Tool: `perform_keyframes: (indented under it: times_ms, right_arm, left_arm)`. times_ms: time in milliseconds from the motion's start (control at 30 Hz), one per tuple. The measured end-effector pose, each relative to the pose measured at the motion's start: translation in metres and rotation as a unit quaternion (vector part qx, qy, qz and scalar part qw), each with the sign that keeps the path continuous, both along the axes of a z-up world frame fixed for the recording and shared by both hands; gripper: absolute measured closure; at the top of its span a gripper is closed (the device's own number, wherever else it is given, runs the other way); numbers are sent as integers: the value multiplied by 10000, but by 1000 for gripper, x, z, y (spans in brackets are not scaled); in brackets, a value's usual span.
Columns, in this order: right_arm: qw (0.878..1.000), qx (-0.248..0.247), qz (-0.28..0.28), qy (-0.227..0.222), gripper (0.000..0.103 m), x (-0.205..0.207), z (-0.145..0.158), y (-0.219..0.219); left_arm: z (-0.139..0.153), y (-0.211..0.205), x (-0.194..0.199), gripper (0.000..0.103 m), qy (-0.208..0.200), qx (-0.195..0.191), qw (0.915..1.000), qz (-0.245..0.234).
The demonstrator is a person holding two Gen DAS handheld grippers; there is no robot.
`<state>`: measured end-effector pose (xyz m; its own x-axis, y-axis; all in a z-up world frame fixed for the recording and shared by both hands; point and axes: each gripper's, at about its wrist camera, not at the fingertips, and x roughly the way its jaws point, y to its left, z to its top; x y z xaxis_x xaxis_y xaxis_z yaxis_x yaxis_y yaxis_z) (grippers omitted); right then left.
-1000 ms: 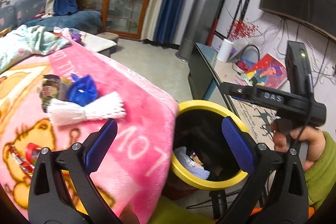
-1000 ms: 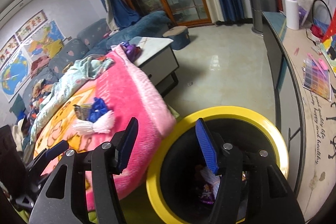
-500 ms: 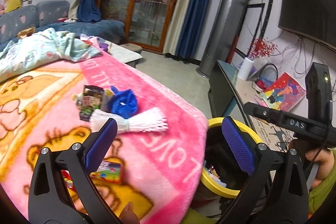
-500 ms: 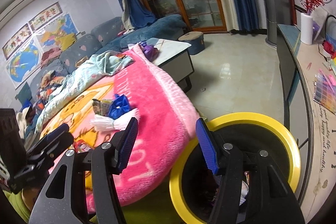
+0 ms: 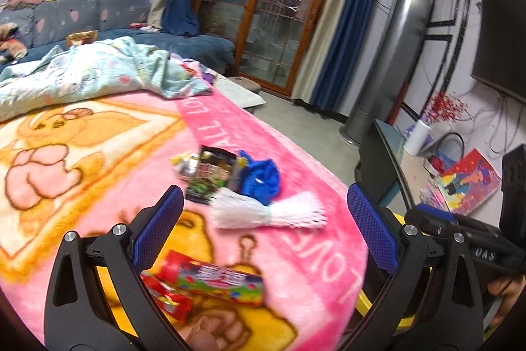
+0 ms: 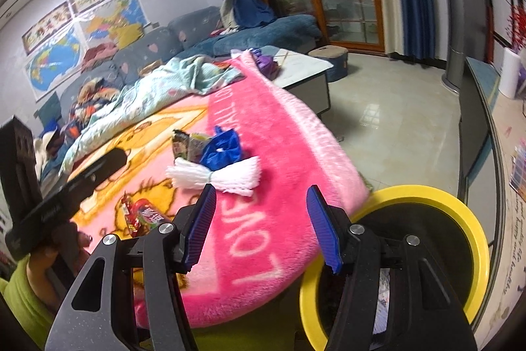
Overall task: Collect trash
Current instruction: 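Move both open grippers back to the remaining trash on the blanket, then grasp the dark green snack packet with the left gripper while the right gripper grasps the white foam net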
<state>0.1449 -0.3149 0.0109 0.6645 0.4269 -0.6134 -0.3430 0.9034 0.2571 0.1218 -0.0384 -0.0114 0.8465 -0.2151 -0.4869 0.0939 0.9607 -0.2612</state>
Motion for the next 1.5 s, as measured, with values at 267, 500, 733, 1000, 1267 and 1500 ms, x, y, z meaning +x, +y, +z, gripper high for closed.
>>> perform_keyframes:
  times_ms: [267, 500, 733, 1000, 1267, 1500]
  right_arm:
    - [9992, -228, 332, 46, 48, 16, -12, 36]
    - [9984, -393, 360, 162, 47, 38, -28, 54]
    - [9980, -374, 272, 434, 47, 63, -47, 61]
    - [9961, -304, 255, 793, 47, 88, -67, 67]
    - [9951, -141, 325, 920, 55, 95, -74, 71]
    - [9934, -87, 549, 1002, 72, 89, -79, 71]
  left_arm:
    - [-8, 21, 15, 11, 172, -41, 9994, 313]
    - [-14, 33, 39, 11, 317, -37, 9988, 382]
    - [-17, 38, 70, 12, 423, -111, 9987, 280]
    - [-36, 40, 104, 27, 830, -327, 9960, 35]
    - [-49, 49, 119, 45, 1095, -1041, 9885, -81]
    - [-54, 49, 119, 64, 1216, -1127, 9861, -114]
